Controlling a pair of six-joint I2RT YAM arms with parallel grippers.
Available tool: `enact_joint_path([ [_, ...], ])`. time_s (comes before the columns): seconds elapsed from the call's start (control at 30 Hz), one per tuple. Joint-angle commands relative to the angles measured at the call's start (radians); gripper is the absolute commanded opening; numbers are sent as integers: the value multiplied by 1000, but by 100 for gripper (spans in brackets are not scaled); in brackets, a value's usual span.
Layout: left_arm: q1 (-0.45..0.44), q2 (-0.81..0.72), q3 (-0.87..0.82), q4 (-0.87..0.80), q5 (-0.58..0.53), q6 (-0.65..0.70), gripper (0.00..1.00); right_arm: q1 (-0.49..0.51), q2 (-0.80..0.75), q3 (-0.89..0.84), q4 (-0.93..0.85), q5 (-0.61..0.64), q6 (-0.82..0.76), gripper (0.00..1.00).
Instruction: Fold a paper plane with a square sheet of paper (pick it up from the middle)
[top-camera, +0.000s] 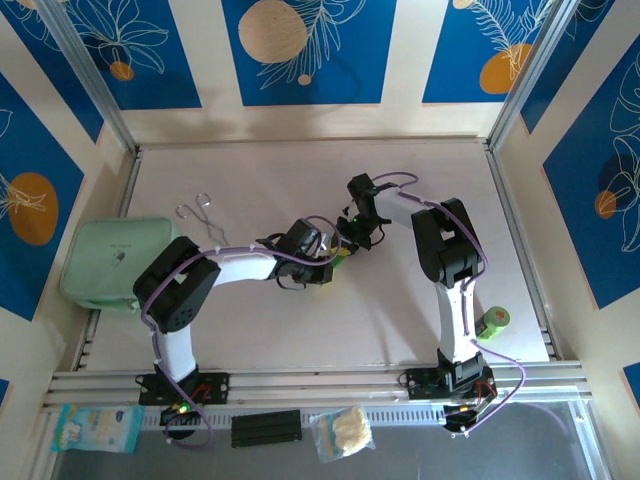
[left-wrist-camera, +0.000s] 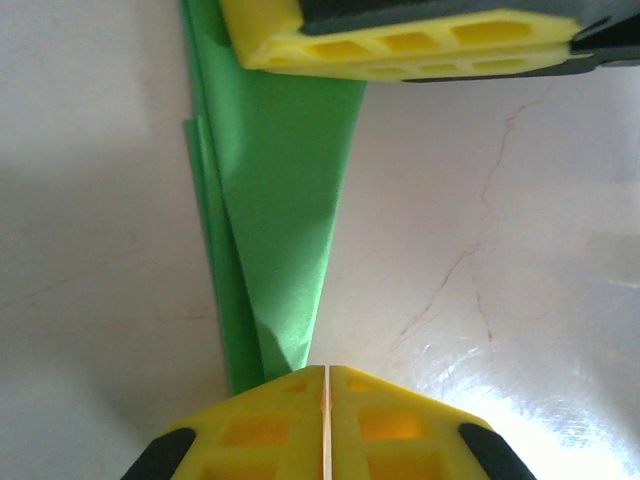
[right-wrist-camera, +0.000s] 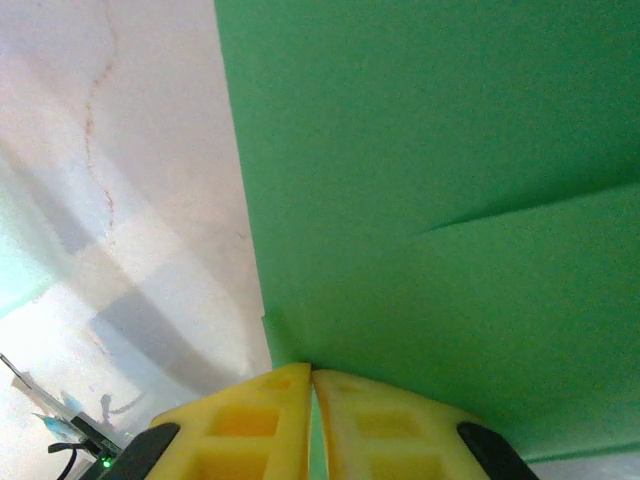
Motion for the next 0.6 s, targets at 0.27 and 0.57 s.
enact_joint_path([
  [0.27,-5,11,4,-18,-57,-9,9,9,106,-32,-66,145,0,14],
  [0.57,-4,19,1,-13,-35,-11,9,10,110,-32,-66,147,-4,13],
])
